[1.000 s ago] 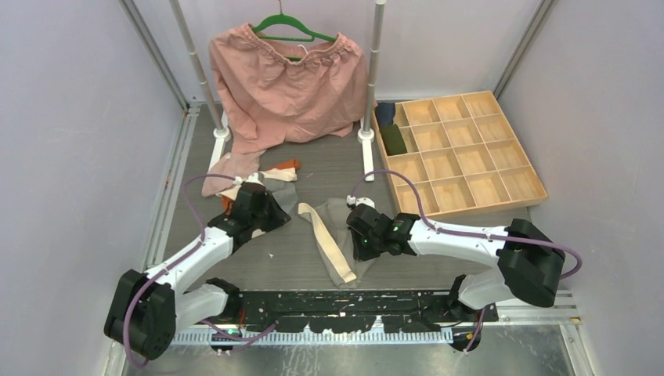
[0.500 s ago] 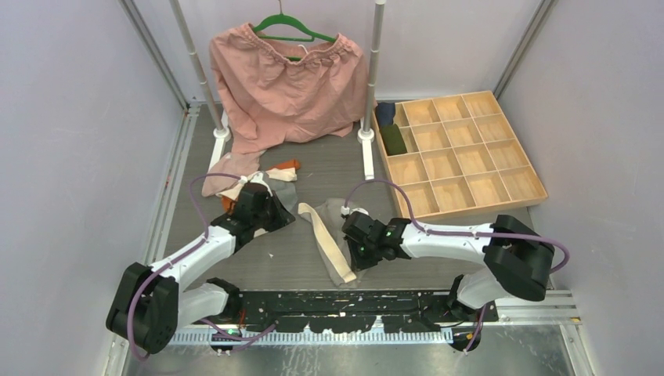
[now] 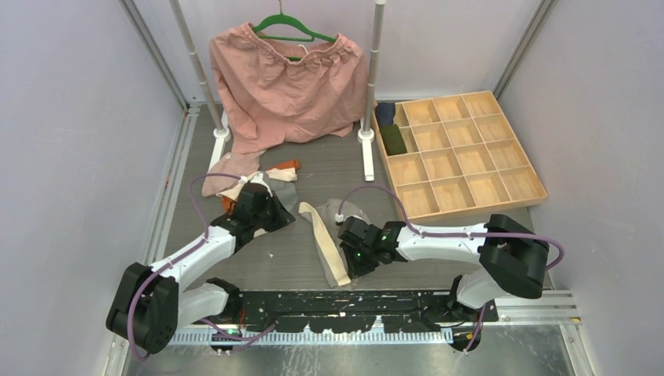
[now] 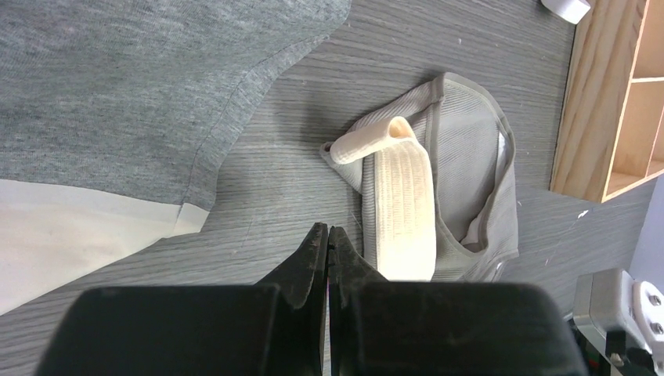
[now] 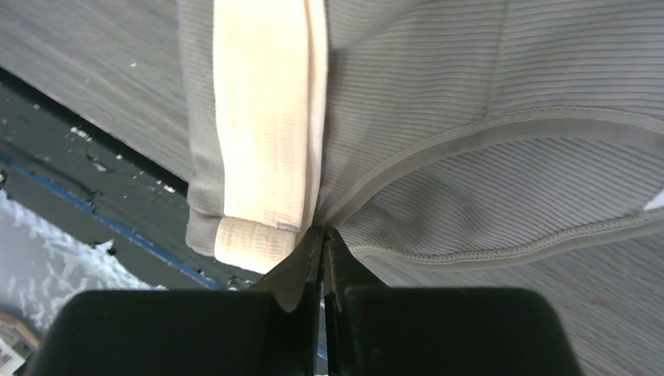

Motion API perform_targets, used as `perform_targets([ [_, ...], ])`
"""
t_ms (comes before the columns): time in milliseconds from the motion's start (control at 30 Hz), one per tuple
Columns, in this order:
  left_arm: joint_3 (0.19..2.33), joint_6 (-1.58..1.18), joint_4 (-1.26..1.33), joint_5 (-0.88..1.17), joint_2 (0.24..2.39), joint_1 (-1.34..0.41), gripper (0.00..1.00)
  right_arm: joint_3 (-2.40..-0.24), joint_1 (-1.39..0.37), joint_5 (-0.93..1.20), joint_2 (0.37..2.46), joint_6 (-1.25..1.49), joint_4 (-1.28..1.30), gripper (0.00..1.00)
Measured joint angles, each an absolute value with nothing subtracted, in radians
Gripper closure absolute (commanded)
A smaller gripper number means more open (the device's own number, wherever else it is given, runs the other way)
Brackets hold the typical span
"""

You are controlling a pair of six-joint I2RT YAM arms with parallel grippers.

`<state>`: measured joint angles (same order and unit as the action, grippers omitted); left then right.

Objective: Roll the underwear
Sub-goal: Flatten out the underwear at the center of the board.

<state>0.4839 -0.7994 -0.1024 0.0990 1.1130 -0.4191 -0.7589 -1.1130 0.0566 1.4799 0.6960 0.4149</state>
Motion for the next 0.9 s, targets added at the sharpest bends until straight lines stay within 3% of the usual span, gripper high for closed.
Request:
perform_targets([
  [533,0.449,-0.799,-0.15,0.048,1.04,-0.419,0.99,-0.812,-1.126,0.219,1.514,0.74,0.314,0.92],
  [833,0.437,-0.808,-0.315,-0.093,0.791,-0.419,0.96,-0.968,-1.148,0.273,1.719,0.767,0.171,0.82],
  [900,0.435,-0.812,-0.36,-0.128,0.735,-0.419,0.95,-0.984,-1.152,0.302,1.742,0.766,0.131,0.77],
])
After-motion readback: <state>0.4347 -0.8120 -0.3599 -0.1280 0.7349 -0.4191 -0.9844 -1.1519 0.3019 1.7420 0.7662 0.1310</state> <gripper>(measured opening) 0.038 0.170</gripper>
